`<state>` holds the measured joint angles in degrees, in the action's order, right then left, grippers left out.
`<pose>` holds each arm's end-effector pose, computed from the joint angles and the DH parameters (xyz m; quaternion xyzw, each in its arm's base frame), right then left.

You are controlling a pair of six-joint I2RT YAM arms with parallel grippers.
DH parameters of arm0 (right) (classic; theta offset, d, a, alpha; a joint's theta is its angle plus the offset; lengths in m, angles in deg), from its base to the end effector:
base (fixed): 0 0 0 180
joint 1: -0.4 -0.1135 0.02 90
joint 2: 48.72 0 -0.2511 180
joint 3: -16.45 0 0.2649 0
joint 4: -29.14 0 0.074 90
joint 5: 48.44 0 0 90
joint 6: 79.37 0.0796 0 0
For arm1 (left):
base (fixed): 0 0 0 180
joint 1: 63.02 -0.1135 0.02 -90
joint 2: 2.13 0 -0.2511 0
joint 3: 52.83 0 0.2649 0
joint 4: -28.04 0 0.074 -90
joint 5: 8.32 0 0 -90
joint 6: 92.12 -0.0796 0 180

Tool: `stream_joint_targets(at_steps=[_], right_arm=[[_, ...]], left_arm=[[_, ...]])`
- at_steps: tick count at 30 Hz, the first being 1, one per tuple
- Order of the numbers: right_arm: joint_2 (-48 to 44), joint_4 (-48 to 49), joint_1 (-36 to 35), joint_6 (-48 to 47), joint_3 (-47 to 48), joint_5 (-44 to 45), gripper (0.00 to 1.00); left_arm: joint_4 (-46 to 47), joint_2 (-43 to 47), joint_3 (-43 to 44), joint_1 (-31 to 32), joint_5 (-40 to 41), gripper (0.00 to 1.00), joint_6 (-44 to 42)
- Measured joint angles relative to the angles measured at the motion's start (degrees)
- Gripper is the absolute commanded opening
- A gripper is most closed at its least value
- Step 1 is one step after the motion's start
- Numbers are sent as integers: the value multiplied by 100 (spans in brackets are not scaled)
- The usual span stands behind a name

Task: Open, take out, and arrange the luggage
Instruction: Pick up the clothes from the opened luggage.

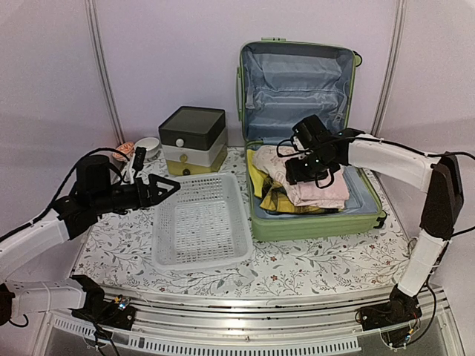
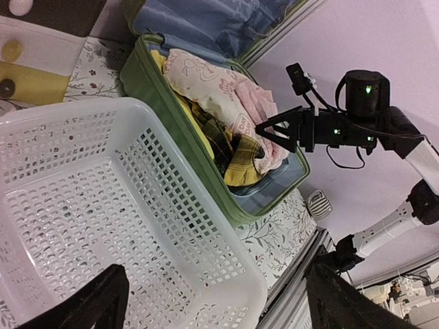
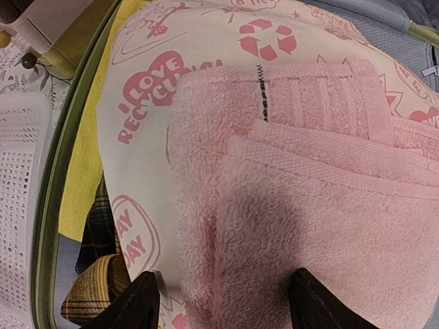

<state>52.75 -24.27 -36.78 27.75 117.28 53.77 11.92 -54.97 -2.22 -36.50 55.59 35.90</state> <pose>0.3479 0.2428 0.2337 -0.1324 0.9371 0.0500 0.3192 0.2270 -0.1524 0.2575 0.0523 0.7991 -0.4592 0.3844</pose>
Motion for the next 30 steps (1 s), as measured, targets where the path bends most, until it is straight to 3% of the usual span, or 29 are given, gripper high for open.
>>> stream_joint_targets(at_steps=[3, 7, 14, 22, 30], right_arm=[[151, -2, 0, 92, 118, 79, 53], [201, -35, 0, 186, 223, 127, 49], [225, -68, 0, 238, 286, 236, 32], [225, -85, -4, 175, 291, 254, 4], [223, -391, -98, 37, 625, 269, 4]], left_arm=[[42, 2, 0, 9, -2, 92, -2], [55, 0, 2, 11, -2, 92, -2], [57, 0, 0, 48, 0, 92, 15], [59, -7, 2, 120, 4, 92, 68], [103, -179, 11, 356, 52, 92, 192]])
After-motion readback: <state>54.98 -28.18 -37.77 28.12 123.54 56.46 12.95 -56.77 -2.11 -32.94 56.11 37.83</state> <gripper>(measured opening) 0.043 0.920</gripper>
